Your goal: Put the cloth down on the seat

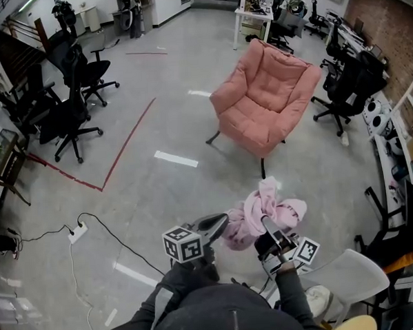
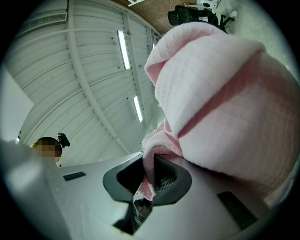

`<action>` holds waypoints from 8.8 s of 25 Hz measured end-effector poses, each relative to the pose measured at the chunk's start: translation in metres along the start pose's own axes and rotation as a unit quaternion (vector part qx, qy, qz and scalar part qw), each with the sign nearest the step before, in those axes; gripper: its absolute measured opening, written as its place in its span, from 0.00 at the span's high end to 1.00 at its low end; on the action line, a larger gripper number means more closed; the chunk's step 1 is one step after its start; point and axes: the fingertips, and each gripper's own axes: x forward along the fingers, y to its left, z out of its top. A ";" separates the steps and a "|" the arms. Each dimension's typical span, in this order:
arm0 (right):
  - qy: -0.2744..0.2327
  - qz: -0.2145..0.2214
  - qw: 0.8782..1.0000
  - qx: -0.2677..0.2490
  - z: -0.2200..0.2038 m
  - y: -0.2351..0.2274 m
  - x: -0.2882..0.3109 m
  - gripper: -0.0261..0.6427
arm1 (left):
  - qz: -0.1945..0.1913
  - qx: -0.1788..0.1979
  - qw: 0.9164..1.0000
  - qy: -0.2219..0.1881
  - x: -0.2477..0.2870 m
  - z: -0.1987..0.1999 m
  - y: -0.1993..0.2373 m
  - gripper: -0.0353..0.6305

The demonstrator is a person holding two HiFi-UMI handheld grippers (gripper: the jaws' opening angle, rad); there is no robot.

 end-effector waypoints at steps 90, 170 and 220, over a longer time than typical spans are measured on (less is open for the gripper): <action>0.006 -0.014 0.997 0.070 0.321 -0.224 0.192 0.92 | 0.033 -0.016 0.998 0.042 0.342 0.167 0.220 0.94; 0.155 -0.028 0.979 0.130 0.529 -0.465 0.692 0.92 | 0.126 -0.072 0.989 0.025 0.495 0.469 0.603 0.93; 0.161 -0.205 0.960 0.103 0.611 -0.669 0.713 0.92 | 0.157 -0.120 0.978 0.067 0.573 0.447 0.660 0.94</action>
